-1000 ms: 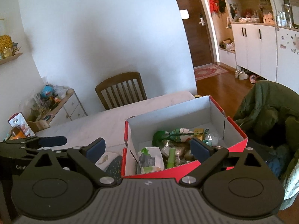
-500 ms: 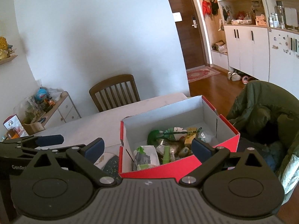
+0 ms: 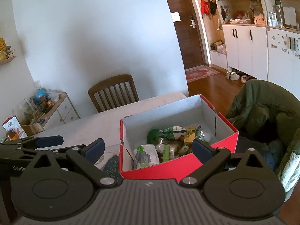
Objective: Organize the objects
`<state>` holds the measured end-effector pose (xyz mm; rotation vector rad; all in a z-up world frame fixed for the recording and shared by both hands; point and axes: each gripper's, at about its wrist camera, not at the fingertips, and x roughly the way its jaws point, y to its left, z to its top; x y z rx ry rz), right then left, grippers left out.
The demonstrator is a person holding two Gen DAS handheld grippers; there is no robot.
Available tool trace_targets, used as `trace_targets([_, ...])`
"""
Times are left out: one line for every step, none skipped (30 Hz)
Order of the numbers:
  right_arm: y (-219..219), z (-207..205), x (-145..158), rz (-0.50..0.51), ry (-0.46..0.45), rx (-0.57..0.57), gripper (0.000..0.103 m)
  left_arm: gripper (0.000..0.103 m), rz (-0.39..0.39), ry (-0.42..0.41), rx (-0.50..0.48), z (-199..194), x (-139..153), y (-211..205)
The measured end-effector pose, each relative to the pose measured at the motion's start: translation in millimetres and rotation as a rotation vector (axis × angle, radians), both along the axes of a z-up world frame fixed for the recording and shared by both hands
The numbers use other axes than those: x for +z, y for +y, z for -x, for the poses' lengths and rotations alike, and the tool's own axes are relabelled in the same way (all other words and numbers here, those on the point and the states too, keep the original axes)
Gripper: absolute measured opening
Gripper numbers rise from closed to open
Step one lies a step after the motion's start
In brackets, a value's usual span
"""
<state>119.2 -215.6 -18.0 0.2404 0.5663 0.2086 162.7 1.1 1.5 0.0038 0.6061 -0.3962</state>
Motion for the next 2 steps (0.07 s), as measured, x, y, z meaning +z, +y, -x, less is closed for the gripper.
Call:
trace_targets([0.1, 0.1, 0.1, 0.000, 0.001, 0.000, 0.100, 0.102, 0.000, -0.001, 0.005, 0.4, -0.3, 0.8])
trace_targets([0.5, 0.0, 0.0, 0.000, 0.002, 0.000, 0.100, 0.102, 0.001, -0.001, 0.006, 0.5, -0.6, 1.4])
